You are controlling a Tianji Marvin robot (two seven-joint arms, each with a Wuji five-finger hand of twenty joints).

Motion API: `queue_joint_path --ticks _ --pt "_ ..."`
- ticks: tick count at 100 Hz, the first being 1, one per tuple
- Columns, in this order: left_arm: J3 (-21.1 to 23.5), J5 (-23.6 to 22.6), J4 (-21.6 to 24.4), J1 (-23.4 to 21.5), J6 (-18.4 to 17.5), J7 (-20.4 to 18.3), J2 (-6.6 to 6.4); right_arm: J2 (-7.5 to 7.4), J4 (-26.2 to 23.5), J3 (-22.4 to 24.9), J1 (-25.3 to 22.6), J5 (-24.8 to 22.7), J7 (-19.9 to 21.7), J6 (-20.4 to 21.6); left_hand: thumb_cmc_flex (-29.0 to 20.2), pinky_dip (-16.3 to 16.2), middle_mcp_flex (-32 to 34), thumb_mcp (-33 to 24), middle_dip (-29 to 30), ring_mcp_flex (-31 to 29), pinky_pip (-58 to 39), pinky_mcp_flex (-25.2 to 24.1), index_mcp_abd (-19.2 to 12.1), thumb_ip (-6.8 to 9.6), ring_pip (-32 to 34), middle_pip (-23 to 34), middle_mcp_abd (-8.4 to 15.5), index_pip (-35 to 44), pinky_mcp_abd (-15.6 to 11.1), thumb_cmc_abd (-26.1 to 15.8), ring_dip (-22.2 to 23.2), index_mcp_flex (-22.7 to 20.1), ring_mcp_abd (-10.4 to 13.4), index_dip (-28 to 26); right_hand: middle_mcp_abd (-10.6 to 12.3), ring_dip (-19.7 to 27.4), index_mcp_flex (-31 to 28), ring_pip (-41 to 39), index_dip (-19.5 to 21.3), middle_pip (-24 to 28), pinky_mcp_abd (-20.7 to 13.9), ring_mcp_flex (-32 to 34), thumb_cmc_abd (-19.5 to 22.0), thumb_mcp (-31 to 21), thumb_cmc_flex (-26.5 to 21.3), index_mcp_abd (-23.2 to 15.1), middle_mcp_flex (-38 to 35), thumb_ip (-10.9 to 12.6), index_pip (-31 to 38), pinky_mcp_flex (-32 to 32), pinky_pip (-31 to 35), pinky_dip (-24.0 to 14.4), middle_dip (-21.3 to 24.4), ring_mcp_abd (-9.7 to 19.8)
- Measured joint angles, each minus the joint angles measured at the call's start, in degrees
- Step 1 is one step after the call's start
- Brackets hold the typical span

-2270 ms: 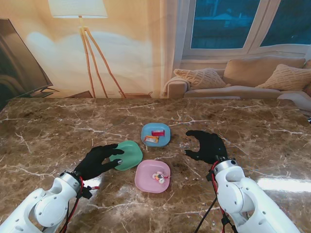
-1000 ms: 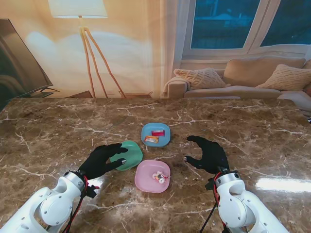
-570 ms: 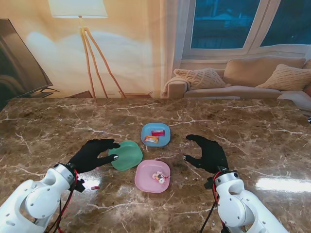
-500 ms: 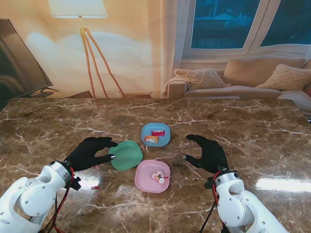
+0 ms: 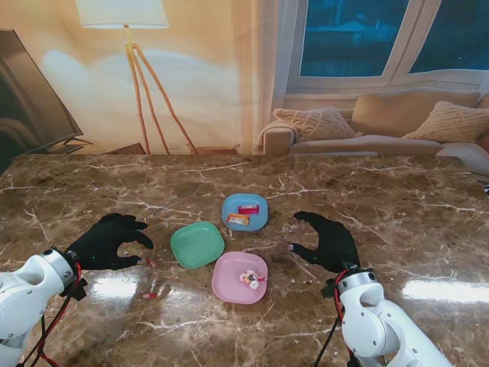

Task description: Portion candies into small dishes

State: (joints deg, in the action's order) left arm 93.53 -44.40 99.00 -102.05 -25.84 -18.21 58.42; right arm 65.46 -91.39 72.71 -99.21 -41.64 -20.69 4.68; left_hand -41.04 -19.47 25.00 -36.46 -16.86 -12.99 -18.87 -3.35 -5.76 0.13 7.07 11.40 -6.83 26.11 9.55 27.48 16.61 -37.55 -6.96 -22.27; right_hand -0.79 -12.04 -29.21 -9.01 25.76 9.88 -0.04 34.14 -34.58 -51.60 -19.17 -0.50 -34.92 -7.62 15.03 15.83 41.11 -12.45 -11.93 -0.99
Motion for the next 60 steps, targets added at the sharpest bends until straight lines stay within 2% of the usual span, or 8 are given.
queue_joint_path --ticks 7,20,40,60 --pt "0.0 -0.7 0.2 -1.2 -0.2 -0.4 -0.19 0.01 0.0 0.0 0.0 0.0 0.0 0.0 -2.5 -3.0 0.0 -1.9 0.0 1.0 4.0 -0.1 -1.1 -0.61 -0.6 -0.3 0.6 1.1 0.0 0.9 0.3 -0.9 0.0 -0.9 0.0 0.0 0.0 0.0 0.0 0.0 0.0 0.0 0.0 0.0 0.0 0.0 0.0 0.0 0.0 0.0 0.0 0.0 0.0 0.0" --pt "0.0 -2.0 0.2 -3.3 -0.5 -0.6 -0.31 0.04 0.0 0.0 0.0 0.1 -0.3 -0.2 -2.2 -5.1 -1.3 -3.3 0.0 3.1 8.3 -0.6 -1.5 -0.62 -0.7 -0.6 0.6 1.7 0.0 0.9 0.6 -0.9 0.0 -1.0 0.0 0.0 0.0 0.0 0.0 0.0 0.0 0.0 0.0 0.0 0.0 0.0 0.0 0.0 0.0 0.0 0.0 0.0 0.0 0.0" --pt "0.1 -3.5 0.6 -6.2 -0.6 0.2 -0.33 0.11 0.0 0.0 -0.1 0.2 -0.6 -0.2 -2.2 -5.9 -1.8 -3.3 0.0 4.0 9.6 -0.7 -1.4 -0.62 -1.2 -0.8 0.7 1.7 0.0 0.9 0.6 -0.9 0.0 -1.0 0.0 0.0 0.0 0.0 0.0 0.0 0.0 0.0 0.0 -0.2 0.0 -0.1 0.0 0.0 0.0 0.0 0.0 0.0 0.0 0.0" --pt "-0.8 -4.5 0.2 -7.2 -0.6 0.5 -0.32 0.17 0.1 -0.1 -0.1 0.7 -0.5 -0.2 -2.2 -5.9 -2.6 -3.3 -0.1 4.6 10.2 -0.7 -0.9 -0.62 -1.3 -0.8 0.7 1.7 0.0 2.0 0.6 -0.9 0.0 -1.0 0.0 0.0 -0.1 0.0 0.0 0.0 0.0 0.0 0.0 -0.4 0.0 -0.1 0.0 0.0 0.0 0.0 0.0 0.0 0.0 0.0"
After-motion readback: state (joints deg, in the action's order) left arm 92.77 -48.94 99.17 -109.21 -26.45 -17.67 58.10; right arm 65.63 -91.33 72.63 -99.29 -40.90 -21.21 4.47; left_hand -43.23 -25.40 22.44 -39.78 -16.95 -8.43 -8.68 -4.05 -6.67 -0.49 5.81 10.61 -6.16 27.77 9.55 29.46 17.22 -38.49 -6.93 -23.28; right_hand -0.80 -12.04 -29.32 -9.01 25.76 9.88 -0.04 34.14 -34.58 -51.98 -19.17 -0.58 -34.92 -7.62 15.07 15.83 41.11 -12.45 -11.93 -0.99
